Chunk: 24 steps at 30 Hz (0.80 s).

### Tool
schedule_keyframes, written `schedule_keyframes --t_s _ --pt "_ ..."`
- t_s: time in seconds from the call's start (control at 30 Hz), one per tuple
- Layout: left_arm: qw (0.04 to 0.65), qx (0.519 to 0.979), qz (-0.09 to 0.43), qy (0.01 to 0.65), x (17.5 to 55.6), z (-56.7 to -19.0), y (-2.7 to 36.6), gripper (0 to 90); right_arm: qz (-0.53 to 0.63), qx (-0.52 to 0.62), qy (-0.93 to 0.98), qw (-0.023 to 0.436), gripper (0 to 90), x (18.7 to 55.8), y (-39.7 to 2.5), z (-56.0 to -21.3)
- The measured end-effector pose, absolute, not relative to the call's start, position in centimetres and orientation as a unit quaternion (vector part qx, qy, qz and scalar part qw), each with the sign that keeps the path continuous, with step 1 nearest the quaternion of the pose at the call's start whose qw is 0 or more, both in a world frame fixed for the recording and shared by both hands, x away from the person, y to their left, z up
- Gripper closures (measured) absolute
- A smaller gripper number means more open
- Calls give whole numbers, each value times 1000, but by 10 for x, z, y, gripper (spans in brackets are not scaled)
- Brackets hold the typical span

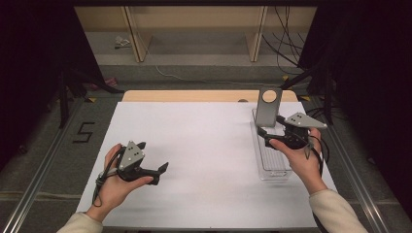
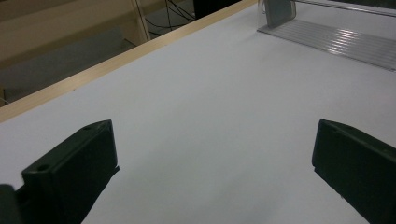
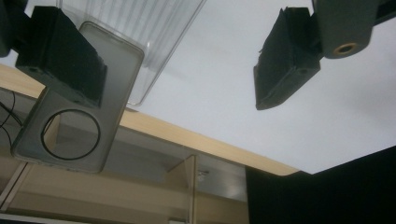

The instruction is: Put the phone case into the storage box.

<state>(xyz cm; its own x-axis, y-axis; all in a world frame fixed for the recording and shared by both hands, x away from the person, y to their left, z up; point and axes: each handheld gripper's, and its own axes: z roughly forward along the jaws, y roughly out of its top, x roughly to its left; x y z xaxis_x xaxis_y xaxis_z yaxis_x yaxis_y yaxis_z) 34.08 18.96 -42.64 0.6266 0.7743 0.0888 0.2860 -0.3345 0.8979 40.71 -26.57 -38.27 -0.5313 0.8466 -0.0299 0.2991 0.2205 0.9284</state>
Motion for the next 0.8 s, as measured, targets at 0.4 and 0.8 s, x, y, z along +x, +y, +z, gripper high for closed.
schedule_keyframes --t_s 0.4,0.8 --pt "467 775 258 338 335 -427 189 0 494 382 735 265 183 393 -271 -387" --pt "469 777 255 335 333 -428 189 0 498 359 747 256 183 376 -273 -393"
